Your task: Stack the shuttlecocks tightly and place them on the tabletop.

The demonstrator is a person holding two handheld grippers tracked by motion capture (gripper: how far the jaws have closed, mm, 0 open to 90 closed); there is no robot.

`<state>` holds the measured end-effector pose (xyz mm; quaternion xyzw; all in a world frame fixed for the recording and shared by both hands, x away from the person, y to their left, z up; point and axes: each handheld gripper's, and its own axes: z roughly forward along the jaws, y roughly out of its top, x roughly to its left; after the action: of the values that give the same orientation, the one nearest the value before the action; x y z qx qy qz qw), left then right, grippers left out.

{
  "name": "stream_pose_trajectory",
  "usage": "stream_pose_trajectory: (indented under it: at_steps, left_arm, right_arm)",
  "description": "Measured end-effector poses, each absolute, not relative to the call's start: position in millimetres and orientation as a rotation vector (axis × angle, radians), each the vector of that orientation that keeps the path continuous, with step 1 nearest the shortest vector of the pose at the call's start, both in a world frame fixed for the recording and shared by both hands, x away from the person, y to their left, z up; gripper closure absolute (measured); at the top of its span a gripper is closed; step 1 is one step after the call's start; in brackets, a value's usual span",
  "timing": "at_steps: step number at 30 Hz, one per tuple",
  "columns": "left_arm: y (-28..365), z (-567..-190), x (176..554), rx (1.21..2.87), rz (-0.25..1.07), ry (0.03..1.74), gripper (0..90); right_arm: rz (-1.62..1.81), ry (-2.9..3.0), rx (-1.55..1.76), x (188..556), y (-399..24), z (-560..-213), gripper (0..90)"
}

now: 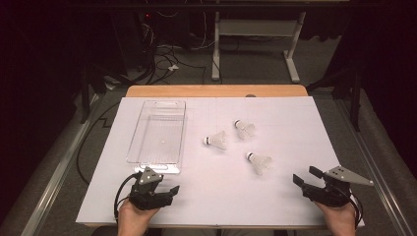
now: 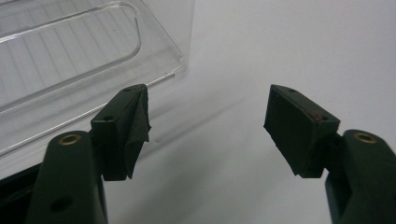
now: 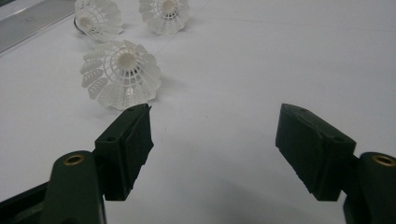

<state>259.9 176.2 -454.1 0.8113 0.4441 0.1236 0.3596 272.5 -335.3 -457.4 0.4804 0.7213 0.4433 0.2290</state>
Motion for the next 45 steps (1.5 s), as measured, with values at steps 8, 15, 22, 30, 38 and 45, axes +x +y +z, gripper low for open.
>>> stream_pose_trajectory:
  at_steps: [8, 15, 22, 30, 38, 45]
  left_arm:
    - [185.5, -454.7, 258.7, 2.074, 0.341, 1.160, 31.6]
    - [198.3, -453.9, 258.0, 2.032, 0.359, 1.196, 31.8]
    - [206.6, -453.2, 258.5, 2.011, 0.376, 1.216, 31.8]
    - [214.7, -453.8, 259.1, 1.997, 0.392, 1.236, 31.7]
    - [224.1, -454.4, 258.7, 1.978, 0.418, 1.258, 31.7]
    - [230.3, -454.9, 260.5, 1.971, 0.429, 1.272, 31.4]
  right_arm:
    - [1.219, 1.985, 1.325, 272.5, -335.4, -457.4, 27.5]
    - [1.216, 1.984, 1.327, 272.9, -335.2, -457.6, 27.5]
    - [1.212, 1.983, 1.335, 272.9, -335.2, -457.6, 27.5]
    - [1.213, 1.983, 1.335, 273.1, -335.5, -457.8, 27.5]
    - [1.211, 1.980, 1.338, 273.1, -335.4, -457.7, 27.5]
    - [1.204, 1.982, 1.339, 273.6, -334.6, -457.9, 27.4]
